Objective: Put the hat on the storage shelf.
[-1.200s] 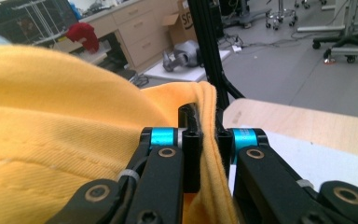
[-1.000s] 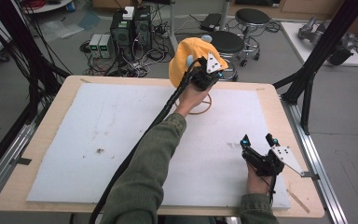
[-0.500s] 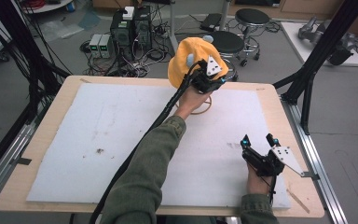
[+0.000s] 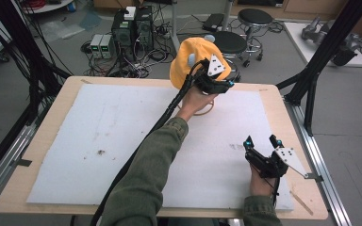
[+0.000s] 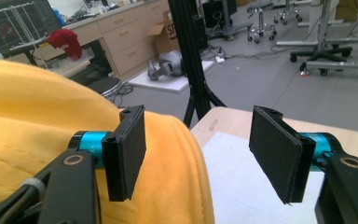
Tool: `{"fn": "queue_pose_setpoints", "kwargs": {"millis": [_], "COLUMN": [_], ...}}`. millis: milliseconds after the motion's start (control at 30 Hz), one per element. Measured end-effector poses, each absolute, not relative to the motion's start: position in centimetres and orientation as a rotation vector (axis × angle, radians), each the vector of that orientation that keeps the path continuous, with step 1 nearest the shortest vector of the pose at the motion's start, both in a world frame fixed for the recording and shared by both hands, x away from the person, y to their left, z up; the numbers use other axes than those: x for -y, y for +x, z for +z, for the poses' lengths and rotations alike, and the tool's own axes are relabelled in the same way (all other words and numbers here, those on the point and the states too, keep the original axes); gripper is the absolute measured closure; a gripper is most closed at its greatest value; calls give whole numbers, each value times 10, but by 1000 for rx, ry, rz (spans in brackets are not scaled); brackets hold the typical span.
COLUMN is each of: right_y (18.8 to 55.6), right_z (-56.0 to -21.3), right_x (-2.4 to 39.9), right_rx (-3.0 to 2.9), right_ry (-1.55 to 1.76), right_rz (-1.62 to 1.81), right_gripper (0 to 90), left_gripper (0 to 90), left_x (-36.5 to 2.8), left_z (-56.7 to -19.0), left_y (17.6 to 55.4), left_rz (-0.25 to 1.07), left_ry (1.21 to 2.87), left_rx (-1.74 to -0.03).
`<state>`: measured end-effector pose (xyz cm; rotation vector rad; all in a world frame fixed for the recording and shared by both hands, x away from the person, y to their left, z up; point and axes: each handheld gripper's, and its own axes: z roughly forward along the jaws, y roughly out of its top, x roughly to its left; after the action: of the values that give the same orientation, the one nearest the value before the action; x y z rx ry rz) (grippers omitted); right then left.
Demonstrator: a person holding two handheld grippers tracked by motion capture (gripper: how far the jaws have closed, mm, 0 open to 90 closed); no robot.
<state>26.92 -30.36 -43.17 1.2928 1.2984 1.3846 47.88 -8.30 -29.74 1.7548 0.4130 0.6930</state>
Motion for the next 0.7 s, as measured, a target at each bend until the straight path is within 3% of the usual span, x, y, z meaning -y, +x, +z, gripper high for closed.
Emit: {"fn": "queue_pose_setpoints", "kwargs": {"millis": [700], "right_y": [269], "right_z": [-432], "right_x": [306], "right_rx": [-1291], "right_ry": [1295], "right_rz": [1387], "right_gripper": [115], "left_gripper": [332], "left_x": [38], "left_z": [-267], "left_y": [458], "left_rz": [697], "left_ry": [1646], "left_rx": [-459]}}
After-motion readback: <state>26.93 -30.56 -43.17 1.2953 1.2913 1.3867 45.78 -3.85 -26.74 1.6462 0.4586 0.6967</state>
